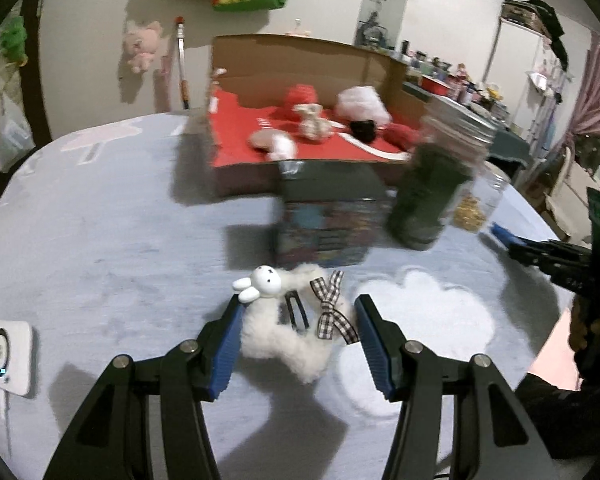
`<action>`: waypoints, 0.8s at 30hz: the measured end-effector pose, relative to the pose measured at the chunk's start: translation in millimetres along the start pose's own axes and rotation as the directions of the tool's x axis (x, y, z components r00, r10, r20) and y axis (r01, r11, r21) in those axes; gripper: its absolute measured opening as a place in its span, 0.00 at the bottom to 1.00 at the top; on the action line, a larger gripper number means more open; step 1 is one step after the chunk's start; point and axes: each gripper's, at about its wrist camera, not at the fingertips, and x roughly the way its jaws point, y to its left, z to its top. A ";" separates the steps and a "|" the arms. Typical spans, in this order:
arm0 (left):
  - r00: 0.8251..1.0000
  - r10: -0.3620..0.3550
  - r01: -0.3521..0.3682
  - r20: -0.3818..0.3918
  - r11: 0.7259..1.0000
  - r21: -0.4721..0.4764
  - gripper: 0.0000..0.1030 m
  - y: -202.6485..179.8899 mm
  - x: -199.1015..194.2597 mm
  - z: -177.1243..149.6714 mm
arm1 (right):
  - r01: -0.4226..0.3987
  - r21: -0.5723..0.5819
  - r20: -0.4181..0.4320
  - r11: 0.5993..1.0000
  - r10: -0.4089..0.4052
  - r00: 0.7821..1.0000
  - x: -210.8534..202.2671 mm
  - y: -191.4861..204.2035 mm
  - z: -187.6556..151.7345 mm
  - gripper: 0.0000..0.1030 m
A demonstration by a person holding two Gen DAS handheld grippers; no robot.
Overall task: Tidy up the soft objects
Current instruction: 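Carry the white bunny and blue rolled cloth over the red-lined box with both tools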
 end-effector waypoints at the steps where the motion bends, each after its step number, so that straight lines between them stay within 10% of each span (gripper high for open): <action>1: 1.000 0.004 -0.004 0.003 1.000 -0.002 0.56 5.7 0.1 0.7 | 0.003 0.000 0.002 1.000 -0.003 1.000 0.3 -2.8 0.3 0.21; 24: 0.995 -0.079 0.075 0.058 0.994 0.075 0.56 60.2 11.5 49.5 | 0.061 -0.141 0.042 0.988 -0.055 0.998 6.5 -32.3 55.0 0.21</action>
